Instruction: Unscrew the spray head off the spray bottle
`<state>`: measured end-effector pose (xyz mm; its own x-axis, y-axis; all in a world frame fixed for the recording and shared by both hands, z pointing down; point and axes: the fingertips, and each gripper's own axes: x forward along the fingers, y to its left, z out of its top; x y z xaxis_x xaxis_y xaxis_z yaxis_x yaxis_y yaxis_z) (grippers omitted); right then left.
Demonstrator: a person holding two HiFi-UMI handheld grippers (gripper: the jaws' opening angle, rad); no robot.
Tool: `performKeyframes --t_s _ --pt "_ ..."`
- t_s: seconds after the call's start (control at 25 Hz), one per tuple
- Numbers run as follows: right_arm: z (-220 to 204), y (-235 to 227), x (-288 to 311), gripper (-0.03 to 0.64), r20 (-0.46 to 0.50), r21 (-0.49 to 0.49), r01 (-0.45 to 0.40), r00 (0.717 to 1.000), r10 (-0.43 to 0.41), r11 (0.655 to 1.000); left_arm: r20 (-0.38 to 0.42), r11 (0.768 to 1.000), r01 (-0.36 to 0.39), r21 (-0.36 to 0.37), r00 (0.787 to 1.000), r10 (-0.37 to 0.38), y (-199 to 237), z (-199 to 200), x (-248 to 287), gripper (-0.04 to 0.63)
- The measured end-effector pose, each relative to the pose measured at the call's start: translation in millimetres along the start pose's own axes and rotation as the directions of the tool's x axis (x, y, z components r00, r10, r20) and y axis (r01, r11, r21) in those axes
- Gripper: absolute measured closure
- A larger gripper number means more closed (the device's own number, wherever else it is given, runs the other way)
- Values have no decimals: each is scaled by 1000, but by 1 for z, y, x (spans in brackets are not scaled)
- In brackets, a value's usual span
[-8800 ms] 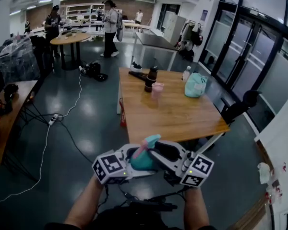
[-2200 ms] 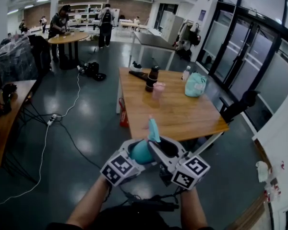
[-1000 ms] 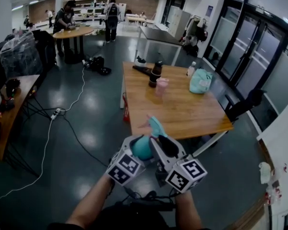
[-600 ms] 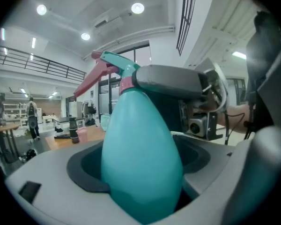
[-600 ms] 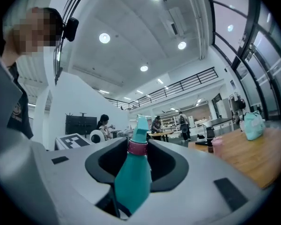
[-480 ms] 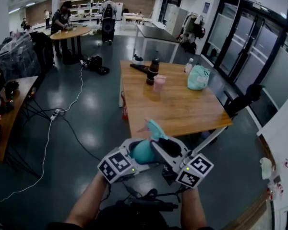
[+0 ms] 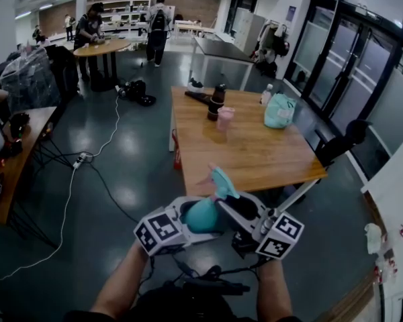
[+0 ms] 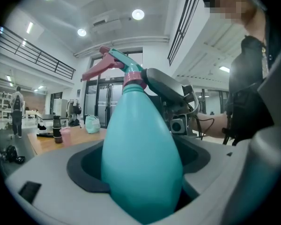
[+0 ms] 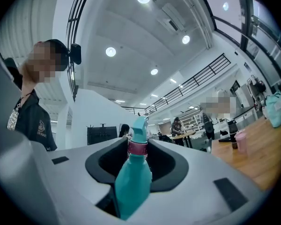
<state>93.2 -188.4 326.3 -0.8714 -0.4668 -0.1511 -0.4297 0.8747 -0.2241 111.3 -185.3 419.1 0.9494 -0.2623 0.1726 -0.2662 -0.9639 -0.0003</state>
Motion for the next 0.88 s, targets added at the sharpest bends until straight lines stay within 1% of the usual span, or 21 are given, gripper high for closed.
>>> performKeyframes --t_s 0.28,0.56,0.76,0.88 --pt "12 -5 0 480 40 -10 34 999 -34 999 -30 999 -50 -4 998 50 6 -10 1 172" --pt "38 -13 -6 479 117 -70 138 985 -129 988 -79 996 -90 6 993 90 12 -29 5 172" --pt "60 -11 -7 479 170 -104 165 974 -146 981 -121 994 -113 1 986 112 19 -45 5 172" --pt "68 -10 -9 479 188 -117 178 970 -154 977 -149 990 -140 5 979 139 23 -54 4 170"
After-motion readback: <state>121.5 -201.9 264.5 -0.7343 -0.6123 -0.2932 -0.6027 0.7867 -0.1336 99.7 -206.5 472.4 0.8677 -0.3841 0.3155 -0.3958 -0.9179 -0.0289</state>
